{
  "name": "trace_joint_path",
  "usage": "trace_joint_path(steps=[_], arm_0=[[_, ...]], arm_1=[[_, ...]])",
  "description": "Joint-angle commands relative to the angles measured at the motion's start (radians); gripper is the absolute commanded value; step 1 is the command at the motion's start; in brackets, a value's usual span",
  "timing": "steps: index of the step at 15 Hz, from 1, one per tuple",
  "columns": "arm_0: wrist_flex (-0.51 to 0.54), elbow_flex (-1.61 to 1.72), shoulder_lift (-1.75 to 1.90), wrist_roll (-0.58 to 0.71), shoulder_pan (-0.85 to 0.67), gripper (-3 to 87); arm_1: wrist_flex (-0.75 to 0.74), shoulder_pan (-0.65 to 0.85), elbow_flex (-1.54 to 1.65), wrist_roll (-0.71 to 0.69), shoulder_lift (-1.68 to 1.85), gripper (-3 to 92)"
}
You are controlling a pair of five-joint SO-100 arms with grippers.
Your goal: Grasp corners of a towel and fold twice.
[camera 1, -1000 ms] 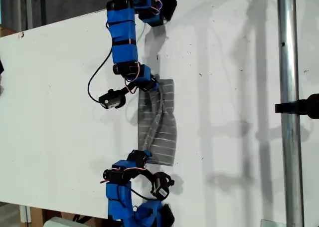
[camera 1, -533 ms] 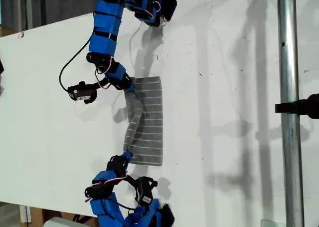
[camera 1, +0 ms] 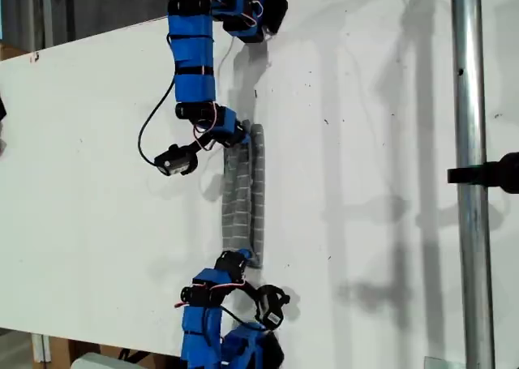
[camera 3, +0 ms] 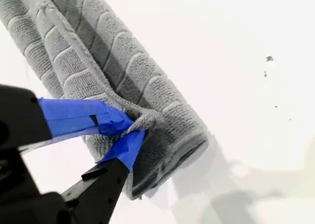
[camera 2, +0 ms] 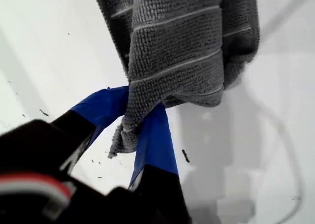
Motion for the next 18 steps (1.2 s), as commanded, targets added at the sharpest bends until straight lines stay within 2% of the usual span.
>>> trace_joint_path(steps=[1,3,4,5,6,7,9,11,13,15,16,18], arm_0=[[-0.021,-0.005,-0.058,-0.037,0.021,-2.9],[0.002,-0.006,-0.054,-0.052,0.031,2.9],[0.044,-0.009,-0.003,-0.061,0.04,7.3],[0.087,-0.006,0.092,-0.058,0.054,20.9],[0.133,0.009,0.221,-0.058,0.063,27.6],[0.179,0.038,0.377,-0.058,0.061,31.9],[0.244,0.123,0.713,-0.061,0.038,31.7],[0.265,0.206,0.933,-0.078,0.015,28.7],[0.206,0.345,1.146,-0.081,0.021,23.9],[0.15,0.549,1.554,-0.11,0.017,14.7],[0.109,0.565,1.629,-0.051,0.026,7.9],[0.041,0.672,1.629,-0.043,0.015,2.6]], arm_1=[[-0.003,-0.023,-0.008,0.02,-0.037,-0.2],[-0.011,-0.035,-0.014,0.037,-0.041,0.4],[0.008,-0.041,-0.025,0.044,-0.017,10.6],[0.043,-0.04,-0.029,0.048,0.028,27.9],[0.077,-0.037,-0.025,0.048,0.087,37.5],[0.115,-0.034,-0.021,0.048,0.15,38.6],[0.173,-0.012,0.002,0.071,0.258,38.4],[0.192,0.044,0.121,0.141,0.416,35.7],[0.195,0.097,0.331,0.249,0.664,35.4],[0.193,0.098,0.56,0.376,0.95,37.4],[0.186,0.078,0.673,0.442,1.101,38.7],[0.193,0.037,0.874,0.566,1.391,39.0]])
